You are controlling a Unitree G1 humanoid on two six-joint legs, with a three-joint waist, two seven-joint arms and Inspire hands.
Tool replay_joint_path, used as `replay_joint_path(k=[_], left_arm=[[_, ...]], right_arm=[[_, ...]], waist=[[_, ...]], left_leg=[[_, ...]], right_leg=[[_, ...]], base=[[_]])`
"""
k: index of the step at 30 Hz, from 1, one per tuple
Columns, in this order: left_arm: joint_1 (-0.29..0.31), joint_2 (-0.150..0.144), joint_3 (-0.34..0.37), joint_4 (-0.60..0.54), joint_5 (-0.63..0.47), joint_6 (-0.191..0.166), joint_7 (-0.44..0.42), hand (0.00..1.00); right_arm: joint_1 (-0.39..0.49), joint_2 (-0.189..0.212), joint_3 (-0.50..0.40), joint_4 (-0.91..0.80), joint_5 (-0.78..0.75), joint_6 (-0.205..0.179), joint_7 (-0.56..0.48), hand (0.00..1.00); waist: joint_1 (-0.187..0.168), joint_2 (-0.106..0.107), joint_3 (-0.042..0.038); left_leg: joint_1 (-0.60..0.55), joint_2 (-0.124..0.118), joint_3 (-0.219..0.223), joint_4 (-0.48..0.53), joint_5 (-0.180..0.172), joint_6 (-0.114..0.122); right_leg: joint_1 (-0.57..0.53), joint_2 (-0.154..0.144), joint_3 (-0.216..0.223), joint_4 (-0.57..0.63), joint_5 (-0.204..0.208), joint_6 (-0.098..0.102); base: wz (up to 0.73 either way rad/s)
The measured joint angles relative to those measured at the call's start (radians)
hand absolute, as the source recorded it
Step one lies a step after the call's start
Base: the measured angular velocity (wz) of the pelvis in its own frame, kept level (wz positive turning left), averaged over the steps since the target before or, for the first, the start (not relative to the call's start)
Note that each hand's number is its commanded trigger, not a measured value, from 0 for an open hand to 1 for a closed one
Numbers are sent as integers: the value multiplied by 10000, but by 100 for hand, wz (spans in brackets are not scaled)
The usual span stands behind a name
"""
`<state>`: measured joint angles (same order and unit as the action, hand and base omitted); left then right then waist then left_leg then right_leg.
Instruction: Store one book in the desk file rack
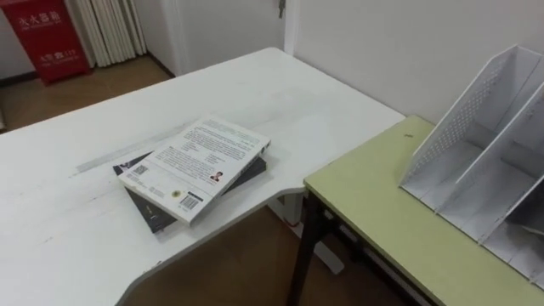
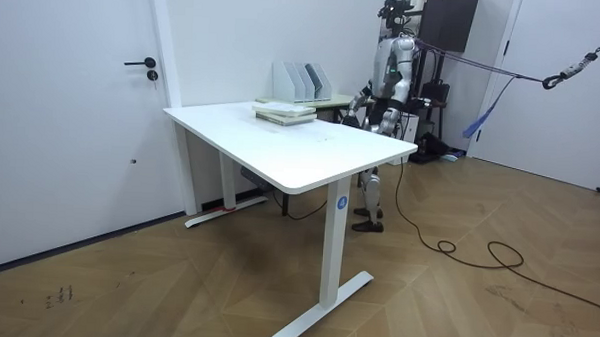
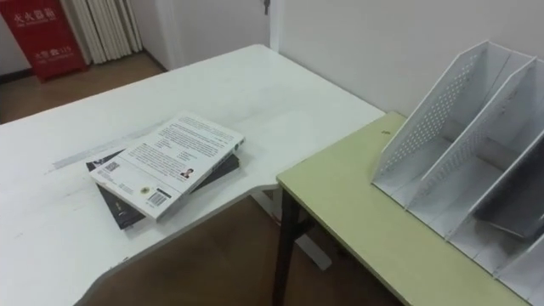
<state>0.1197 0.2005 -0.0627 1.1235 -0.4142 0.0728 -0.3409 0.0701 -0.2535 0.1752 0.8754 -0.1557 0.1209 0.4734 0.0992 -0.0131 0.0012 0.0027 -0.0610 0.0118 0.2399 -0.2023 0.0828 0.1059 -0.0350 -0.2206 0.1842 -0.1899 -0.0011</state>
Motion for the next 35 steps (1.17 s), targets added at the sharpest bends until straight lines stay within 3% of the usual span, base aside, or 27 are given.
replay_joint_path(k=[6, 11, 21, 35], left_arm=[[334, -153, 618, -10, 726, -474, 251, 0], [425, -237, 1022, -2, 1357, -542, 338, 0], [471, -367, 1650, -7, 2115, -277, 543, 0], [453, -366, 1572, -12, 2239, -293, 953, 0]], right_arm=[[-7, 524, -1197, 2112, 847, -667, -1037, 0], [19, 620, -1310, 2757, 1559, -874, -1504, 0], [86, 651, -2387, 3755, 2611, -816, -1985, 0], [315, 811, -2771, 3852, 3628, -802, -2624, 0]], waist=[[-288, -34, -15], [-436, -12, -29], [-767, 95, -5], [-1278, 71, -16]], left_leg=[[54, -50, -51, -19, 36, 16], [107, -62, -52, -62, 34, 18], [355, -43, 57, -185, 31, 14], [449, -34, 193, -266, 18, 25]], right_leg=[[168, -24, -52, -206, -28, 26], [287, 1, -11, -337, -26, 34], [422, 9, 126, -341, -43, 24], [381, 21, 310, -339, -88, 44]], base=[[6], [3], [-3], [-2]])
